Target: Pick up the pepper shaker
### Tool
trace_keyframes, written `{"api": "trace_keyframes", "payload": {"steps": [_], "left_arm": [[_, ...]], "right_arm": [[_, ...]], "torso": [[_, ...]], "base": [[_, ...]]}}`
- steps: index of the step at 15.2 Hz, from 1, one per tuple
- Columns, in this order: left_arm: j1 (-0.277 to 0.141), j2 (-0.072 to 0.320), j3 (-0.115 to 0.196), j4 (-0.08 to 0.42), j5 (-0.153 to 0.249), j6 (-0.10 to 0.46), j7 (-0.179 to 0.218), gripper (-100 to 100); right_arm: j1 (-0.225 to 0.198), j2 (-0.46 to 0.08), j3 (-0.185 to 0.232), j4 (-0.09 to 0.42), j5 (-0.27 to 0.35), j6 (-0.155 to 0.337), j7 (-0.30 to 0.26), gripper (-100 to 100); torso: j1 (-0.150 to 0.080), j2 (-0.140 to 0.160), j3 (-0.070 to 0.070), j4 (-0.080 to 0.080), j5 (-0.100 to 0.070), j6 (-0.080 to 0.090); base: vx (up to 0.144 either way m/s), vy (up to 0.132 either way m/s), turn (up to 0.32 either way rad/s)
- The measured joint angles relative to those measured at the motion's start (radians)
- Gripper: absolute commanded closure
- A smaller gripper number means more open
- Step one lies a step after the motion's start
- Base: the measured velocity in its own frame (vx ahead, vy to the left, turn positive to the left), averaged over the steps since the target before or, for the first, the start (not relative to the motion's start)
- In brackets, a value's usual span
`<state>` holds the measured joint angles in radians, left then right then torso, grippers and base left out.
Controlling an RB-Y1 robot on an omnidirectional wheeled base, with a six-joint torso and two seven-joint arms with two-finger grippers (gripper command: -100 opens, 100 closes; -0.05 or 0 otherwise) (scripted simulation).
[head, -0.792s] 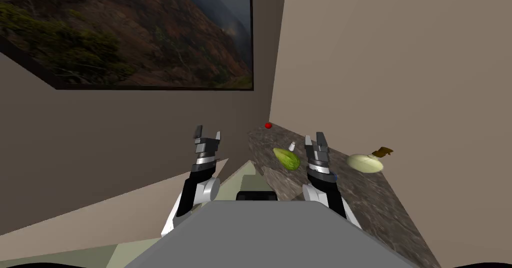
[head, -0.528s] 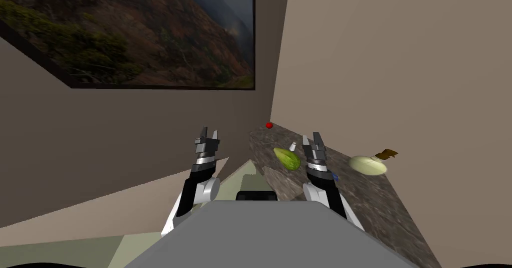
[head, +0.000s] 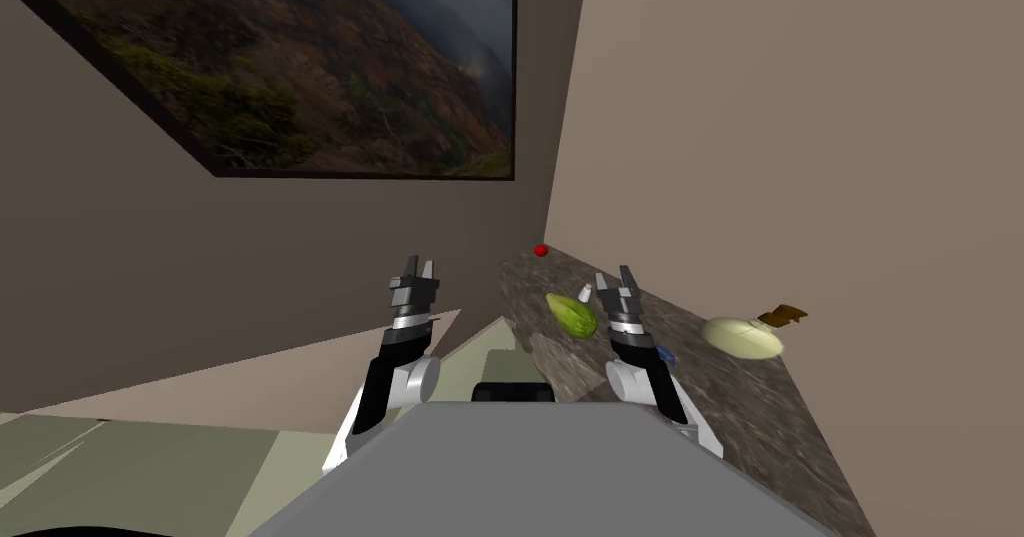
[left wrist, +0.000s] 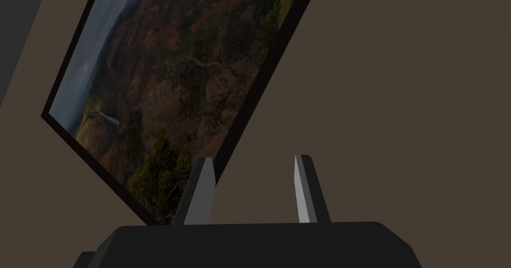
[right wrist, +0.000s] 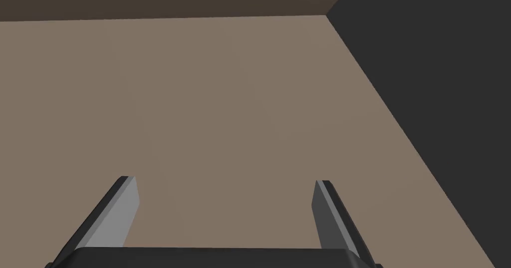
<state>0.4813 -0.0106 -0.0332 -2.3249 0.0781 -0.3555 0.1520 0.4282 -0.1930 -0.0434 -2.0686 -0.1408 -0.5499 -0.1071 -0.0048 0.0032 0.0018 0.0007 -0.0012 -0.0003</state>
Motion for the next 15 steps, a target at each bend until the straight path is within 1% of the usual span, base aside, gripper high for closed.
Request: {"api": "trace_keyframes", "payload": {"steps": [8,12,14,15], "left_arm": [[0.0,0.0,0.0,0.0,0.0,0.0,0.0,0],[0.0,0.0,0.0,0.0,0.0,0.0,0.0,0],[0.0,0.0,0.0,0.0,0.0,0.0,0.0,0],[0.0,0.0,0.0,0.0,0.0,0.0,0.0,0]], "right_arm": [[-0.08,-0.083,0.011,0.129,-0.137,0.023,-0.129,-100],[-0.127,-0.126,0.016,0.212,-0.213,0.029,-0.204,-100],[-0.145,-0.141,0.022,0.243,-0.251,0.039,-0.238,-100],[-0.152,-0.144,0.023,0.256,-0.26,0.039,-0.249,-100]], "torso": [[0.0,0.0,0.0,0.0,0.0,0.0],[0.0,0.001,0.001,0.0,0.0,0.0],[0.0,0.0,0.0,0.0,0.0,0.0],[0.001,-0.001,0.0,0.0,0.0,0.0]], "base": [[-0.053,-0.053,0.111],[-0.069,-0.049,0.13],[-0.042,-0.046,0.074],[-0.048,-0.041,0.102]]}}
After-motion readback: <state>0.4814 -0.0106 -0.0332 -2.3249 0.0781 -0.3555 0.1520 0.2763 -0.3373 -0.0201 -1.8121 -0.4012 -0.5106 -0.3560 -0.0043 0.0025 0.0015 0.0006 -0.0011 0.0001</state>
